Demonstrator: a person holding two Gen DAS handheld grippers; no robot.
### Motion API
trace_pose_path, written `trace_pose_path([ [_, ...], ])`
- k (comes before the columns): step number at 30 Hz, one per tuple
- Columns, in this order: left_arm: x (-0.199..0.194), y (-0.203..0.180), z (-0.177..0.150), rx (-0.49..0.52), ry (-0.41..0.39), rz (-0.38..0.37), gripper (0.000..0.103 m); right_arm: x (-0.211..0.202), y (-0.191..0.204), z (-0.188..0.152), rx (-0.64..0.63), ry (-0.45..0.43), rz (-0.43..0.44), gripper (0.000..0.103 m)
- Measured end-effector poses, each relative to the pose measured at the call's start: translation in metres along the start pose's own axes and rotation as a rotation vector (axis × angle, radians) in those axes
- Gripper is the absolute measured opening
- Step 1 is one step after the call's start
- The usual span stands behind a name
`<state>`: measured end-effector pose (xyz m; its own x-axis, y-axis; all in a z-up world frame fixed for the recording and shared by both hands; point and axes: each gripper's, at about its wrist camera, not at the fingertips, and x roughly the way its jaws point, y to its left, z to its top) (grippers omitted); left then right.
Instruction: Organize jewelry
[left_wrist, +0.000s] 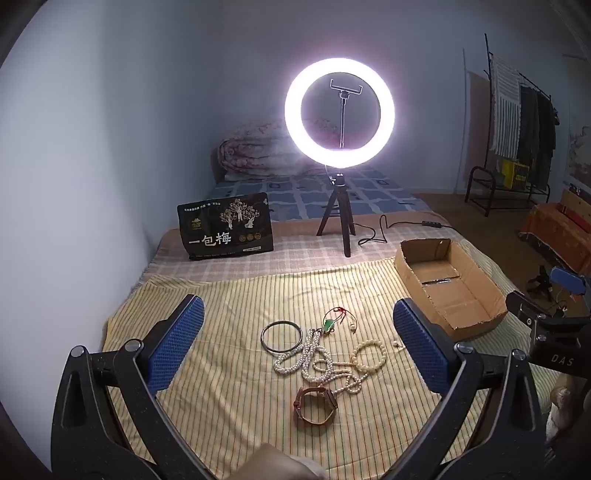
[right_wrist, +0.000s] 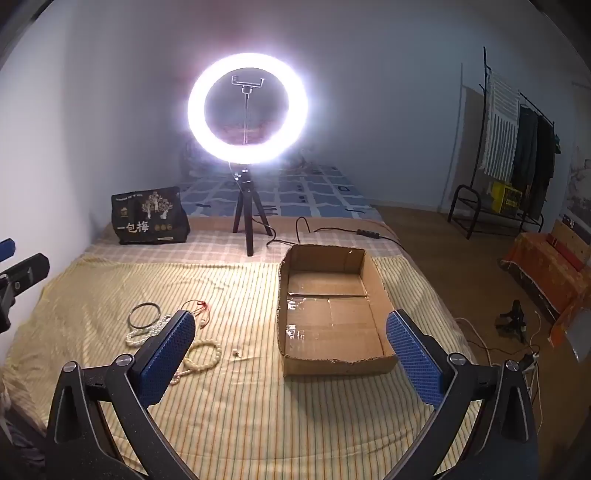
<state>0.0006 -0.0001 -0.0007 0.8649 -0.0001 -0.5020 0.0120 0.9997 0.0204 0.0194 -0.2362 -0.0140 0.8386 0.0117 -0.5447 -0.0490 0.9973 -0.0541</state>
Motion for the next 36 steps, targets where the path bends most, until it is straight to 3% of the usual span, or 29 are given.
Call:
trace_pose_path([
  [36,-0.002,0.003,0.001,-0.012,-0.011,0.003,0.103,0.005,0.001,-0.001,-0.011,0.038,0.005,0.103],
])
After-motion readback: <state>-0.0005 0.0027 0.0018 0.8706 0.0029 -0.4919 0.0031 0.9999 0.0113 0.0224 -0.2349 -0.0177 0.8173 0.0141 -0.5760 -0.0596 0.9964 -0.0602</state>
